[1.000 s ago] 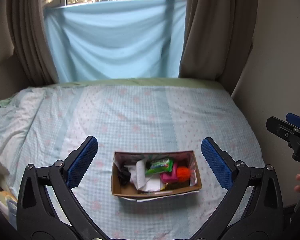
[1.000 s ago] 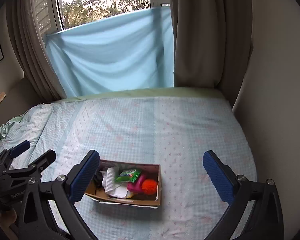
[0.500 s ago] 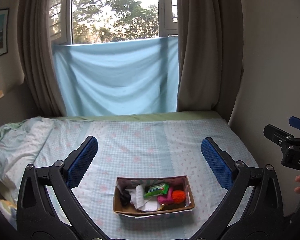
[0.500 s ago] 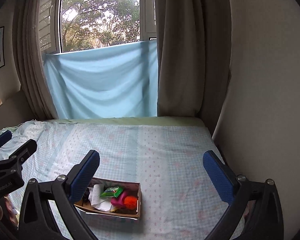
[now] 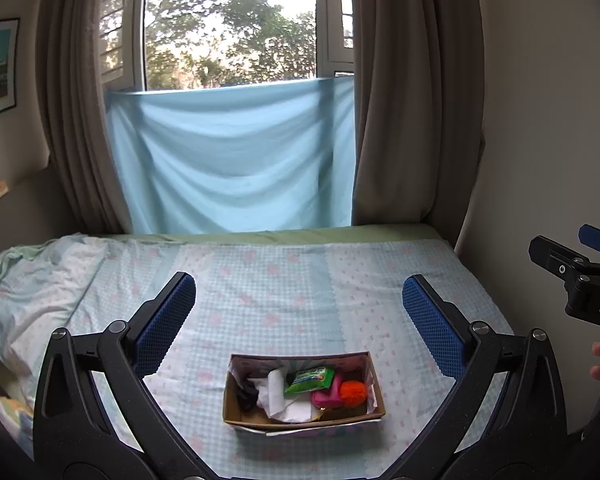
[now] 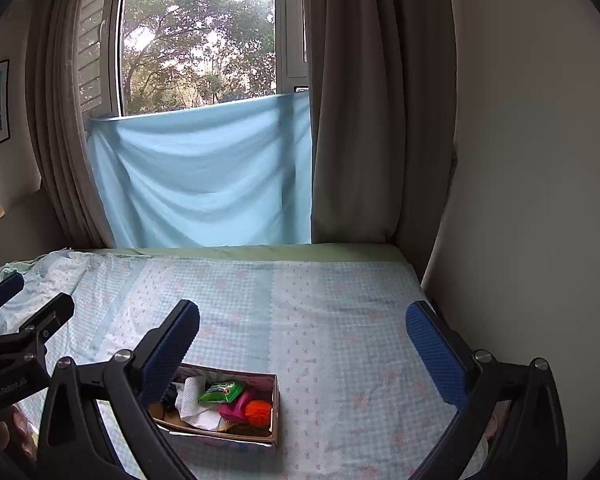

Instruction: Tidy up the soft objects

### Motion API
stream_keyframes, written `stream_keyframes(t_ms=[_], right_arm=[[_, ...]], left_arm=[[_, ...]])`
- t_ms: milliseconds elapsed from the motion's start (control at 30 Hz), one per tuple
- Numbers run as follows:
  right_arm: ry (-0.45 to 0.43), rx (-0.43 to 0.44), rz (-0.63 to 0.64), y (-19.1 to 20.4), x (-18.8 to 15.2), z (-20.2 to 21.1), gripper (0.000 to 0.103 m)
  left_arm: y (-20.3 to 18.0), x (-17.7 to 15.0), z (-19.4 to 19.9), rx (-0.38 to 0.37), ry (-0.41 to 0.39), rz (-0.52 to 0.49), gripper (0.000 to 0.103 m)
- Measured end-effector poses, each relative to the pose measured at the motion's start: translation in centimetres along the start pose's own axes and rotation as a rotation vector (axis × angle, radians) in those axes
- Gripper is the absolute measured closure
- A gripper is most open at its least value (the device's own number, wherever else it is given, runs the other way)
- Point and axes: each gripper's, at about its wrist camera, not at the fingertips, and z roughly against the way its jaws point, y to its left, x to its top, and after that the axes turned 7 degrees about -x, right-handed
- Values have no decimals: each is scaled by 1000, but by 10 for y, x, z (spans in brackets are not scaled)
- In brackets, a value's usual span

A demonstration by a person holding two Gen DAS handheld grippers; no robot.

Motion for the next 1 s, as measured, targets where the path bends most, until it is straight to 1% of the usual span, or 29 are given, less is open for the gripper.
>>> stream_keyframes(t_ms=[1000], right_arm=[[-5, -12, 0, 4, -3, 1, 0]], left_arm=[[0, -2, 1, 15, -6, 11, 0]])
